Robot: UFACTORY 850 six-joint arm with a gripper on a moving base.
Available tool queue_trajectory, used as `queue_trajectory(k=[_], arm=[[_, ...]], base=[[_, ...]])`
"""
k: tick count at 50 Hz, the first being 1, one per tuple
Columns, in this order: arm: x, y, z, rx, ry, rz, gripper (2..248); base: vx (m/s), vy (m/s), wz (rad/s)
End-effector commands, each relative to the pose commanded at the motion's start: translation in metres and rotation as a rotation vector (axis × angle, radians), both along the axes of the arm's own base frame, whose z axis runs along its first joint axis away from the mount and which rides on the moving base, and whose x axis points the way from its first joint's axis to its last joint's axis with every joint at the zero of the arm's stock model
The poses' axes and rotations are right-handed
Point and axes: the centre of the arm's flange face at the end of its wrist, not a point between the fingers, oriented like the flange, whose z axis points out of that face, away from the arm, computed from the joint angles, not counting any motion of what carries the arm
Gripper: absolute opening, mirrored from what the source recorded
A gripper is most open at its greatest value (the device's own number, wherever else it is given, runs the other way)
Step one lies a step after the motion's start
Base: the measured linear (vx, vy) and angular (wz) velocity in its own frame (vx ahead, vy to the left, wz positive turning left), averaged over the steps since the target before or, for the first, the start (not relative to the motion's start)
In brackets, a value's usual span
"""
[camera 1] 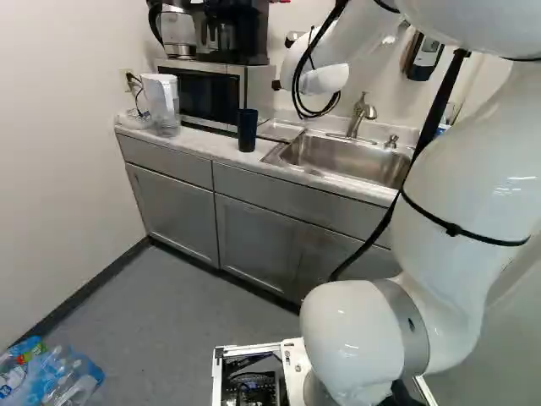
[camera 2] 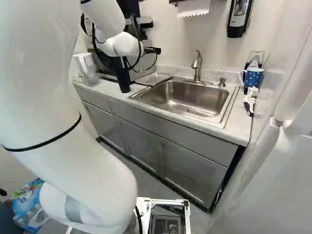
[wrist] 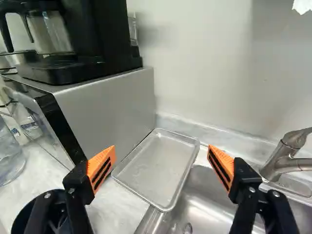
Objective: Rinse the cup and place it in the tray
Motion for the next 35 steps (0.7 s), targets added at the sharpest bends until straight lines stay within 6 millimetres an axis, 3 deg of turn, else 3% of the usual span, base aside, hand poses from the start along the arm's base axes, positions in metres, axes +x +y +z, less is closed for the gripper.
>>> queue_trajectory(k=[35], arm=[[0.034,-0.041,-0.004,0.002,0.033,-0.069,247]], base=[[0.0,0.0,0.0]])
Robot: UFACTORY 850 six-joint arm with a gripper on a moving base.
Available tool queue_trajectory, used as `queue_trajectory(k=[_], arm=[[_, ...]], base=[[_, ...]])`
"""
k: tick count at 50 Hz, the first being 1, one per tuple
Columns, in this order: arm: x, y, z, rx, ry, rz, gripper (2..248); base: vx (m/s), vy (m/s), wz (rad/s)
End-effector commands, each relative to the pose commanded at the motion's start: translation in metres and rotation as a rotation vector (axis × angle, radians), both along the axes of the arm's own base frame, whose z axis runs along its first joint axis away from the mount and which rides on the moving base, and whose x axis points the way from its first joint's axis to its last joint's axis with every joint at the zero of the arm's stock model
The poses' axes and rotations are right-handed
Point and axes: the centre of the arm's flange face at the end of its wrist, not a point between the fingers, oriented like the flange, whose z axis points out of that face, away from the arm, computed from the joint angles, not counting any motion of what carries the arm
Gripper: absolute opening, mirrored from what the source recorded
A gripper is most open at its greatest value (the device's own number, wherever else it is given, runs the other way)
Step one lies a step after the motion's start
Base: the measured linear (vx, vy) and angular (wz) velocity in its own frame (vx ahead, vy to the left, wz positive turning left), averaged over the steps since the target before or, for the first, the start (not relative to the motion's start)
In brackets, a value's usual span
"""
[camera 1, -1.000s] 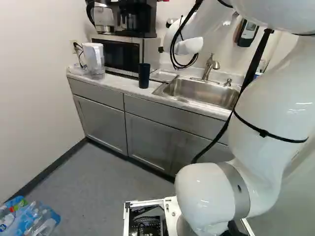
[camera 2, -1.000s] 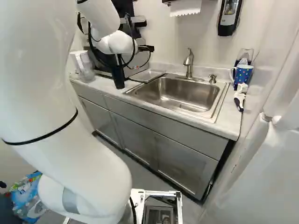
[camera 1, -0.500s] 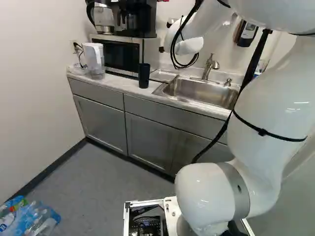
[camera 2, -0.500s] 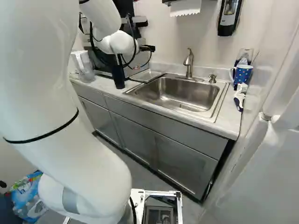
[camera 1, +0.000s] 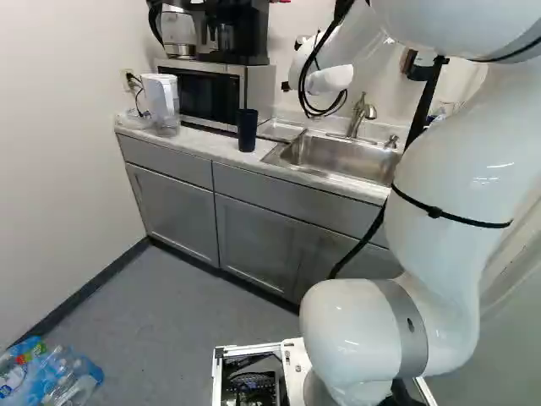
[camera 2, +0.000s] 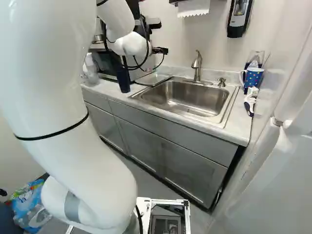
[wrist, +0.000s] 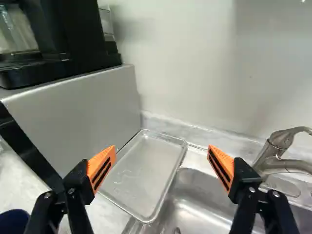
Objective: Rinse the cup and place it in the tray
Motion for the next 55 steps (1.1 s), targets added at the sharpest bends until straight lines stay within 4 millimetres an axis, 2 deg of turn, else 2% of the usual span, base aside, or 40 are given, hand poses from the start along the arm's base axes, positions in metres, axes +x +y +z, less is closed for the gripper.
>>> queue_trajectory(k=[31,55], arm=[[0.035,-0.049,-0.009,0.009,0.062,-0.073,247],[0.044,-0.085,-0.01,0.009,0.056,-0.126,247]], base=[[0.0,0.0,0.0],[0.0,0.0,0.0]])
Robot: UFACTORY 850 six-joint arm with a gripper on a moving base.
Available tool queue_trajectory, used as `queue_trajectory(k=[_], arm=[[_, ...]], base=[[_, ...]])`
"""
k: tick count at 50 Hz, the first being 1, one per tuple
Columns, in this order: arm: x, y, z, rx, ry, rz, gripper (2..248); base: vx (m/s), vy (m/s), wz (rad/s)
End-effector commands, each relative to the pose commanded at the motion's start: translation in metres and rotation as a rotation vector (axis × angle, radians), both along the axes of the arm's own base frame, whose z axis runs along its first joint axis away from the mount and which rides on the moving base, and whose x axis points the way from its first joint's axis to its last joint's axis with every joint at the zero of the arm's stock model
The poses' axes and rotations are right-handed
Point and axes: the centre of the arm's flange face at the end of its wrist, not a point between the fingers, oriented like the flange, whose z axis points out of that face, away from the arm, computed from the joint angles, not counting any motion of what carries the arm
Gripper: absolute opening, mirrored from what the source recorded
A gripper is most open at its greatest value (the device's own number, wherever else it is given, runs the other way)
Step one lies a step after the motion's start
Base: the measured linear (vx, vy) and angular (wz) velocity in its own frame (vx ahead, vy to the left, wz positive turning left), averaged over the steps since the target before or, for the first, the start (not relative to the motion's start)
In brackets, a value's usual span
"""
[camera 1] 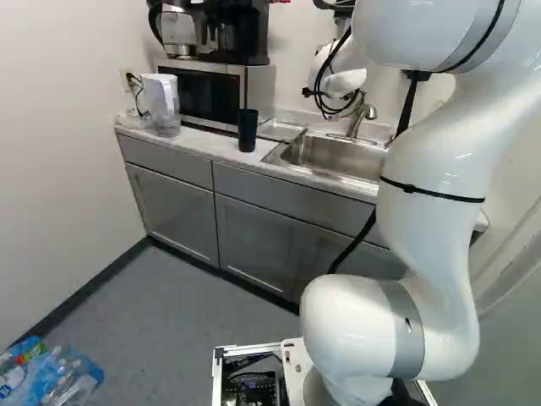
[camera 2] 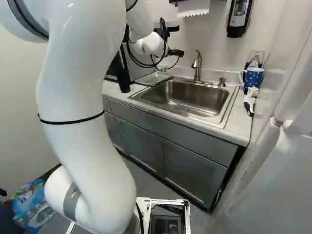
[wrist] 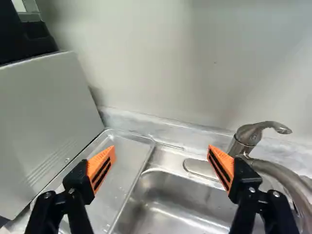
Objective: Rinse the cup and place it in the tray
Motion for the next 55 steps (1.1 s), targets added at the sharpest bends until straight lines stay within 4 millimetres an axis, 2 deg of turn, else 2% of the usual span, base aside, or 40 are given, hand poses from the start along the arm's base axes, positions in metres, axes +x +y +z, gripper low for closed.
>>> queue_trajectory(k=[55], arm=[[0.003,-0.05,-0.001,-0.002,-0.006,-0.074,247]], base=[[0.0,0.0,0.0]])
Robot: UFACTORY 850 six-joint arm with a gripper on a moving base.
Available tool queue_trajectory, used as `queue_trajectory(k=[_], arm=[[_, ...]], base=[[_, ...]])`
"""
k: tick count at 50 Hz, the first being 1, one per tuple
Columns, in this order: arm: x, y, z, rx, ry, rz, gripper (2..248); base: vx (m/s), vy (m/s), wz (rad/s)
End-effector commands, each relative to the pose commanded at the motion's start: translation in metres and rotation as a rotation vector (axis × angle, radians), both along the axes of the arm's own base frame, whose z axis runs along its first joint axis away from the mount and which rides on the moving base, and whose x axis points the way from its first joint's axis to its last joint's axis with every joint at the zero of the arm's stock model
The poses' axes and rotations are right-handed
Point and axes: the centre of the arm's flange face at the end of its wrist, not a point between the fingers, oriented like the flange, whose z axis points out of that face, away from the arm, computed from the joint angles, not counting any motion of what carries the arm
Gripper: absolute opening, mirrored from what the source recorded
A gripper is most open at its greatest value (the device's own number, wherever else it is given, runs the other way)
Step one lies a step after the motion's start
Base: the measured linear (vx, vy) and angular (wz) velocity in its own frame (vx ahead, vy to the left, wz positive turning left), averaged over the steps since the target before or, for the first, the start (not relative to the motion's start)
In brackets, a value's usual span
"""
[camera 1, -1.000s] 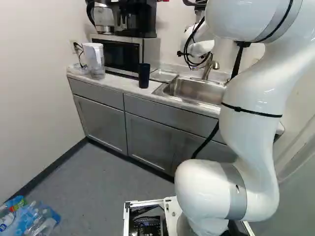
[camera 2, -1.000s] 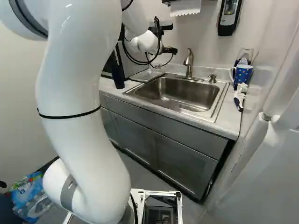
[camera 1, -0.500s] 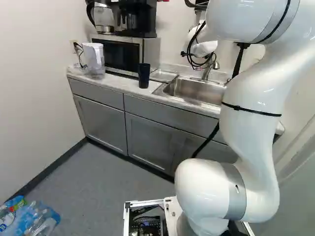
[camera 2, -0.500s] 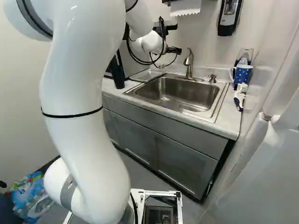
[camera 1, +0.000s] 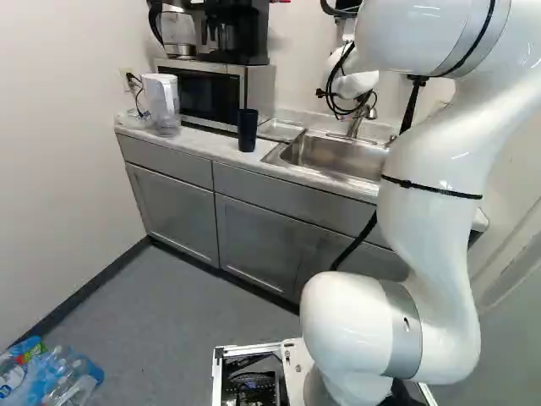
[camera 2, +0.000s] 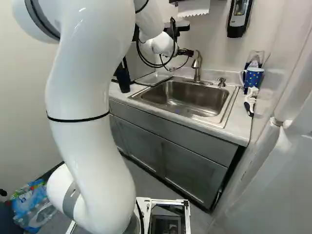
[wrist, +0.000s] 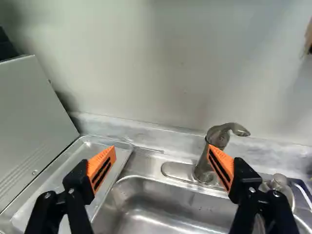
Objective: Rinse the cup and place it in the tray
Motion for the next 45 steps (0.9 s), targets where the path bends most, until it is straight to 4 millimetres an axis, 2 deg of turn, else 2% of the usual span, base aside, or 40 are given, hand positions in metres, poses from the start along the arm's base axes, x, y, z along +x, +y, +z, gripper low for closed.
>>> queue_trajectory(k=[45], arm=[[0.001,-0.02,-0.001,-0.002,-0.005,-0.028,247]], base=[[0.0,0.0,0.0]])
